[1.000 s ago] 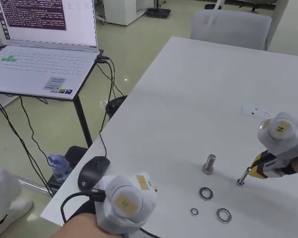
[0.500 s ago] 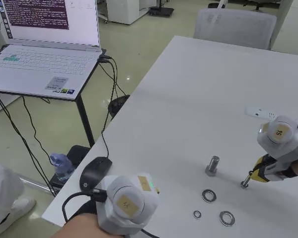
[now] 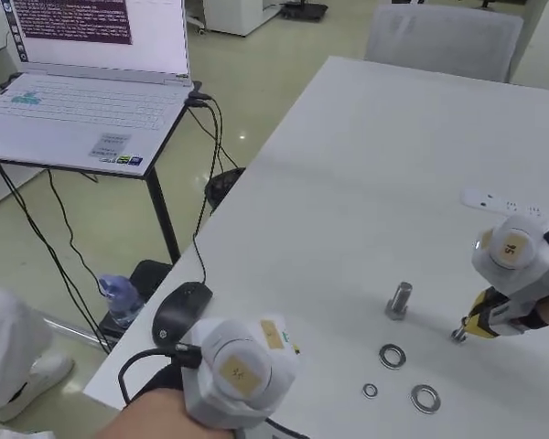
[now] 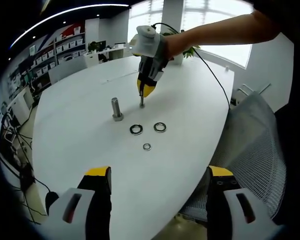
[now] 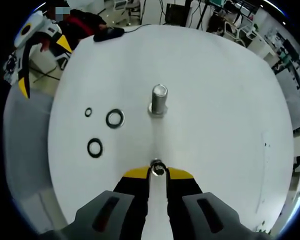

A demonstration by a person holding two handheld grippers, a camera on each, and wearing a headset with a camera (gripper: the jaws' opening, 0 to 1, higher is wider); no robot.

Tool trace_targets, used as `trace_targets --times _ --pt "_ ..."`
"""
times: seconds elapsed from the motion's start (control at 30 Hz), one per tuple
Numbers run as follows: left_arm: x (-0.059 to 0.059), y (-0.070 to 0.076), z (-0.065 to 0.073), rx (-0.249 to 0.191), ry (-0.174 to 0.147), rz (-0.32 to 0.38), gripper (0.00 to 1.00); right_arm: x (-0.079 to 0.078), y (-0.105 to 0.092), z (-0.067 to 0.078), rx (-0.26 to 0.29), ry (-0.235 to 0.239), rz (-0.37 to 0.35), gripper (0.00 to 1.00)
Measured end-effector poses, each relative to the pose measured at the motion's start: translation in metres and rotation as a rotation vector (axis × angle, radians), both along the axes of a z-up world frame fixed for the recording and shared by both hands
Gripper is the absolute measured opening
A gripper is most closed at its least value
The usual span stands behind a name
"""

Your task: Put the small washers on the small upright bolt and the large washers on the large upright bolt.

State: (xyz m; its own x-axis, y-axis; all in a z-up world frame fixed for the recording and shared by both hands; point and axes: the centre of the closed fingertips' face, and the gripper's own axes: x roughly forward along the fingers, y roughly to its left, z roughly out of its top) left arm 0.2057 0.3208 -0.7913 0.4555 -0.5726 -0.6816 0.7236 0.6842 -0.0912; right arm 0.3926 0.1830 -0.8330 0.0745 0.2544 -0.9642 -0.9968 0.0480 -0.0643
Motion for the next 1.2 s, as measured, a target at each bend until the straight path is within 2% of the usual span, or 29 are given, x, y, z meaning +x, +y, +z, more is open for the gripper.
trace_targets --times 0.5,0.7,1.2 --pt "0.001 0.004 -0.005 -0.004 0.013 0.015 0.76 0.004 -0.004 -0.029 -0.055 0.005 0.031 0.13" --pt "0.001 0.004 -0.005 -0.006 0.016 0.017 0.75 0.006 -0.008 -0.032 -0.061 0.002 0.024 0.13" --pt "-0.002 0.003 -0.006 -0.004 0.026 0.013 0.73 0.003 -0.008 -0.028 -0.055 0.009 0.003 0.14"
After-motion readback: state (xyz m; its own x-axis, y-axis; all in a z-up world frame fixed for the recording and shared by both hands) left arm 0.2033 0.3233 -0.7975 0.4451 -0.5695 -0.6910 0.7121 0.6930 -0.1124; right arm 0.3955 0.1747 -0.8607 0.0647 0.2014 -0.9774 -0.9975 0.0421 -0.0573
